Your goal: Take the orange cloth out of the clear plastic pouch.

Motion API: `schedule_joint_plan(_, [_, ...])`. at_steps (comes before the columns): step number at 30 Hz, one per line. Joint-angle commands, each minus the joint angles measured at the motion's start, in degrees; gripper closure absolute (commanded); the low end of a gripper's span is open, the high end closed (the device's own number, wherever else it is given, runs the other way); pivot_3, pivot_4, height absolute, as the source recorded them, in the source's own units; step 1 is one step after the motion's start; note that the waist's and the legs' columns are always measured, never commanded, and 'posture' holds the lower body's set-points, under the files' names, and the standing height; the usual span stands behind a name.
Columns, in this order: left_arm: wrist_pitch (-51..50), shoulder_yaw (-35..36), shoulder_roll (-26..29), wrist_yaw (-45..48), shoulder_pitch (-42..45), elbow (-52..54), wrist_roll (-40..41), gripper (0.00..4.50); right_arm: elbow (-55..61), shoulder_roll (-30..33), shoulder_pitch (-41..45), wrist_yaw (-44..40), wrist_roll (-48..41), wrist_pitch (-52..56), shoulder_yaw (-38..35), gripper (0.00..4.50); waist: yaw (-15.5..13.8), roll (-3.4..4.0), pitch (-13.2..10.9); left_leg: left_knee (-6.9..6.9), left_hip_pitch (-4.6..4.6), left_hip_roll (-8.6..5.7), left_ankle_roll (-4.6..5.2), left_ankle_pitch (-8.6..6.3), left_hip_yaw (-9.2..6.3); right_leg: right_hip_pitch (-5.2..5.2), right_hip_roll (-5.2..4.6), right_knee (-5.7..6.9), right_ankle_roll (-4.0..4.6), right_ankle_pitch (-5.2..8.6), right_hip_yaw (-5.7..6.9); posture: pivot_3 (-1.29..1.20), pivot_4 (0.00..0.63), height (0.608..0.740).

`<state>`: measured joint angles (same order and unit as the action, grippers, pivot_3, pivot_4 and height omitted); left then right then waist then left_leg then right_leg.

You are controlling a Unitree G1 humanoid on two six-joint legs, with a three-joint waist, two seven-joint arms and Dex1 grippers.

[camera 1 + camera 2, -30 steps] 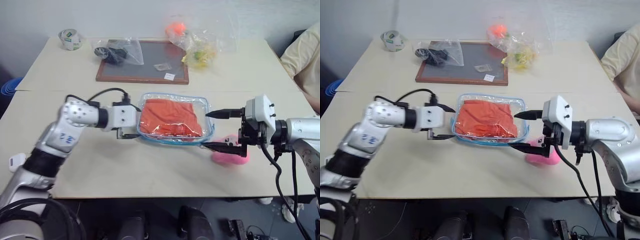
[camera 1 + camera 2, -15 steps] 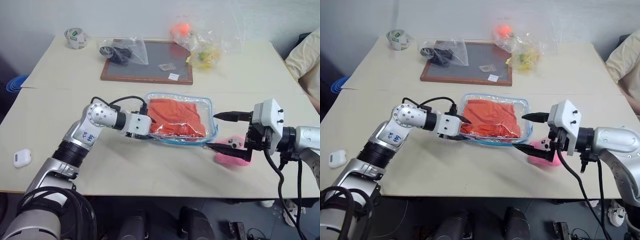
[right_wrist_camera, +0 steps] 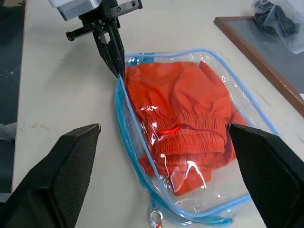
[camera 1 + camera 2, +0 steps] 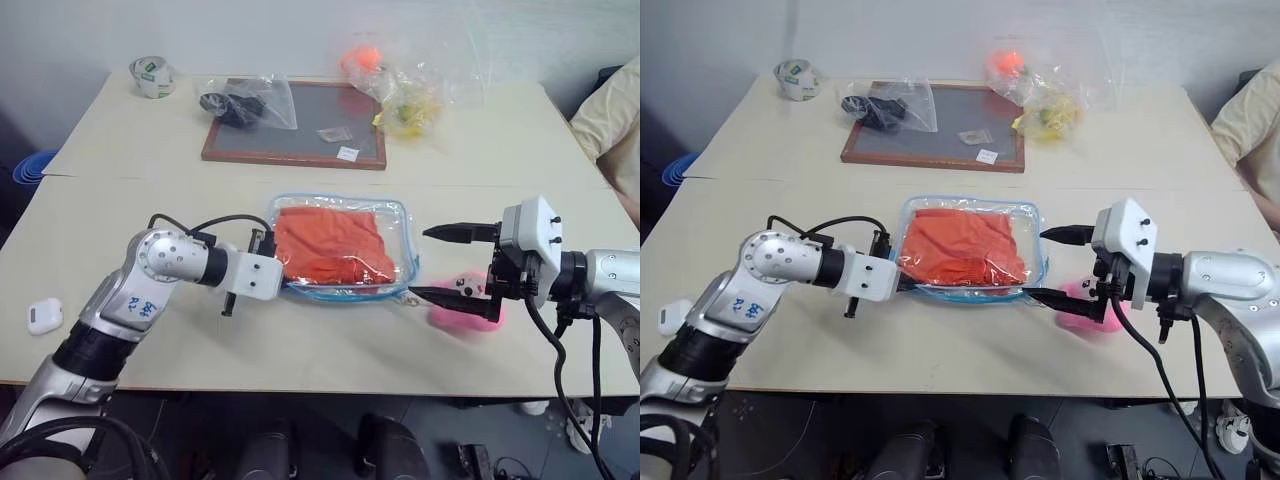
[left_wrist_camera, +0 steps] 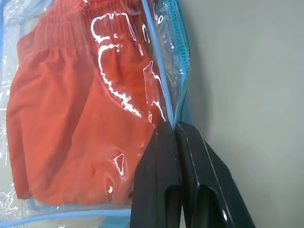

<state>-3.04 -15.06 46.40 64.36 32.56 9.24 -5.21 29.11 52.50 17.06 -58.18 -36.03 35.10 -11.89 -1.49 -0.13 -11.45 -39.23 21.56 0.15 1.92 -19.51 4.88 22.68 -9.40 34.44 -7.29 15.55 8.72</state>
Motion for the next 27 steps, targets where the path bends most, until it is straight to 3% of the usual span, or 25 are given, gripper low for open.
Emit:
schedule_joint_plan(1, [-1.55,2.29,1.48,-1.15,-1.56,4.42,-0.42,4.48,0.69,0.99,0.16,-0.61,-0.46,-0.94,-0.65,0.00,0.04,0.00,0.00,0.00,0.00,0.00,0.00,0.00,-0.11,0.00,0.00,0.00,0.00,0.00,0.00,0.00,0.150,0.740])
schedule_joint_plan(8, [-3.86,2.81,1.78,-2.40,-4.81,8.00,-0.68,4.48,0.47,1.21,0.19,-1.37,-0.45,-0.90,-0.76,0.00,0.01,0.00,0.00,0.00,-0.01,0.00,0.00,0.00,-0.19,-0.01,0.01,0.00,0.00,0.00,0.01,0.00,0.150,0.740])
schedule_joint_plan(11, [-4.77,4.13,1.96,-2.92,-5.36,7.09,0.29,3.90,0.11,1.41,0.29,-1.95,-0.48,-0.92,-0.84,0.00,0.03,0.00,0.00,0.00,-0.02,-0.01,0.00,0.00,-0.21,-0.04,0.00,0.01,0.00,0.00,0.02,0.00,0.150,0.740])
schedule_joint_plan(19, [-14.19,12.95,5.11,-1.56,-11.52,13.32,8.35,1.43,-1.67,2.56,-1.80,-2.02,0.74,-1.12,-2.94,0.00,0.11,0.00,0.00,0.00,-0.02,0.01,0.00,0.00,-0.25,-0.04,0.00,-0.01,0.00,0.00,0.04,0.00,0.150,0.740])
schedule_joint_plan(22, [-26.14,22.07,6.99,1.54,-14.82,18.32,20.61,0.53,-4.41,4.61,-6.48,-3.54,1.86,-1.78,-7.27,0.00,-0.03,0.00,0.00,0.00,-0.01,0.00,0.00,0.00,-0.26,-0.06,-0.01,-0.02,0.00,0.00,0.05,0.00,0.150,0.740])
schedule_joint_plan(23, [-32.98,26.90,8.71,3.86,-14.57,19.26,28.10,0.20,-6.73,5.37,-8.71,-4.22,2.89,-2.49,-9.19,0.00,-0.10,0.00,0.00,0.00,-0.01,0.00,0.00,0.00,-0.30,-0.08,-0.02,-0.02,0.00,0.00,0.07,0.00,0.150,0.740])
schedule_joint_plan(25, [-40.01,32.89,11.14,6.56,-14.09,19.98,37.29,0.04,-10.65,6.20,-11.34,-4.94,4.02,-3.45,-11.51,0.00,-0.13,-0.07,-0.03,-0.05,0.01,0.00,0.00,0.00,-0.36,-0.12,-0.03,-0.03,0.00,0.00,0.12,0.00,0.150,0.740])
schedule_joint_plan(27, [-41.96,34.75,12.43,6.39,-13.47,20.25,40.78,0.04,-14.65,6.40,-12.40,-4.92,5.11,-4.22,-11.83,0.00,0.04,-0.03,-0.01,-0.06,-0.09,-0.01,-0.01,0.00,-0.39,-0.23,-0.03,-0.04,0.00,0.00,0.12,0.00,0.150,0.740])
